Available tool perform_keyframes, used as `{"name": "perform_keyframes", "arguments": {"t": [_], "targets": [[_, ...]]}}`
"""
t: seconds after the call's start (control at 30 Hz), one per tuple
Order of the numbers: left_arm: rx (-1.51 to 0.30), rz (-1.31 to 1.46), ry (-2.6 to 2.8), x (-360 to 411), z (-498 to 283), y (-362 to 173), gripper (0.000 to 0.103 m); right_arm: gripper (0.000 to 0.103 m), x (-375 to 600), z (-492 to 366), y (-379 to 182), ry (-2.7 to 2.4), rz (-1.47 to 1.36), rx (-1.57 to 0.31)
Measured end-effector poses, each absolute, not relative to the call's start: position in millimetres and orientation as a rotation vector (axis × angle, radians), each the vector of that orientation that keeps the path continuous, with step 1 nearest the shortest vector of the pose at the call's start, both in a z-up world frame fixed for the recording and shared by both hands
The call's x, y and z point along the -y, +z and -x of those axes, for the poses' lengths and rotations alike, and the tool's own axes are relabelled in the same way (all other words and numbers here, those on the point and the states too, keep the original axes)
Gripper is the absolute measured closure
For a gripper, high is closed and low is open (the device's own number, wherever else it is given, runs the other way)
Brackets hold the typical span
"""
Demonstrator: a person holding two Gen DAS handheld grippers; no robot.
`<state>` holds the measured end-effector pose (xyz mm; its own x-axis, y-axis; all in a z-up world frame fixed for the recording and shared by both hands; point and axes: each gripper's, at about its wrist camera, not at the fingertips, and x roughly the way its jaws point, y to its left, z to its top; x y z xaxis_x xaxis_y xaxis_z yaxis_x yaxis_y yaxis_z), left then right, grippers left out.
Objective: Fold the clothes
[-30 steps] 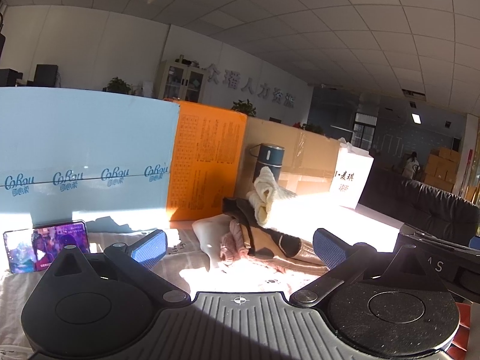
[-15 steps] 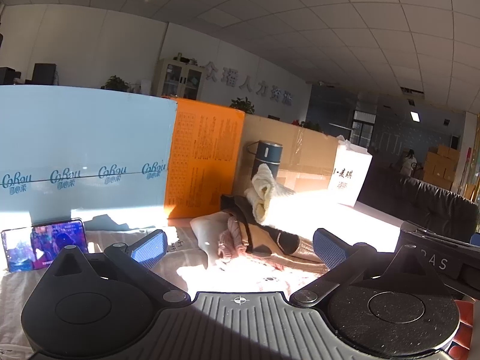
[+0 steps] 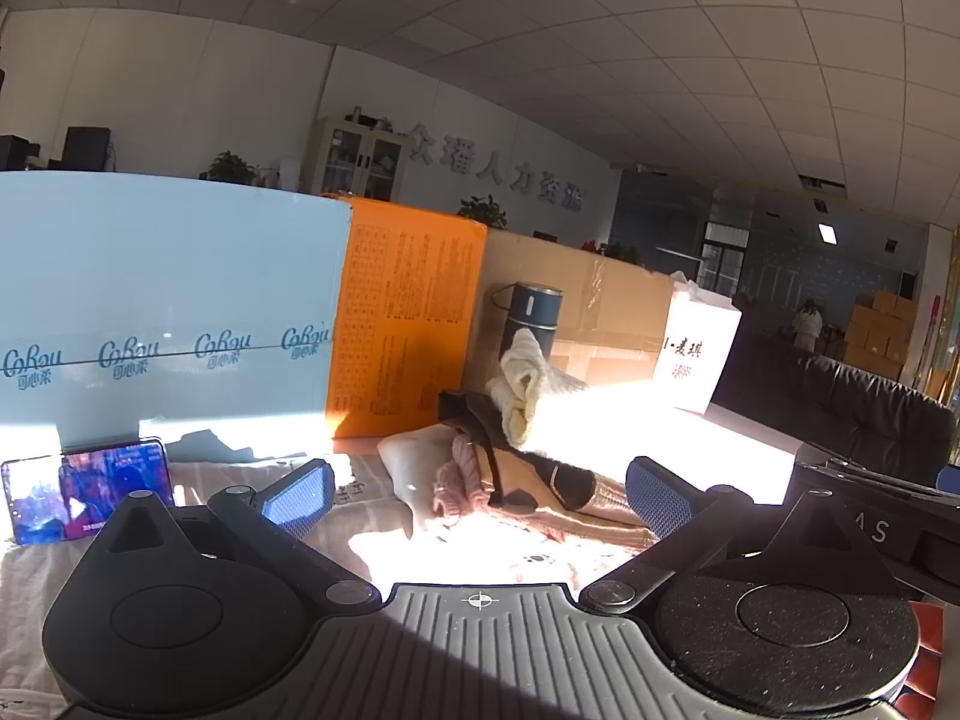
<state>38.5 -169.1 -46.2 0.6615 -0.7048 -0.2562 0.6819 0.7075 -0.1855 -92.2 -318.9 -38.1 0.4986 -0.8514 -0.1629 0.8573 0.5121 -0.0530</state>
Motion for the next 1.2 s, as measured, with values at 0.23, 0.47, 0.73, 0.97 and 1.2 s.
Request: {"name": "perform_keyframes", "arguments": {"t": [0.23,0.47,0.73,0.97,1.2], "targets": [[-0.321,0.077,-0.786,168.5,-38.5,-45.5,0.0,0.0,318.3,92.5,-38.4,-1.033,-0.035,-0.178],[-0.32,0.076,-0.787,169.4,-38.3,-45.9,0.0,0.0,318.8,92.6,-38.2,-1.034,-0.033,-0.176],[-0.32,0.077,-0.788,170.0,-38.6,-46.1,0.0,0.0,318.8,92.7,-37.9,-1.034,-0.032,-0.175],[-0.321,0.077,-0.788,170.6,-38.7,-46.4,0.0,0.0,319.1,92.2,-38.3,-1.035,-0.033,-0.176],[-0.323,0.077,-0.787,169.8,-39.3,-47.0,0.0,0.0,319.5,92.2,-38.8,-1.036,-0.033,-0.177]]}}
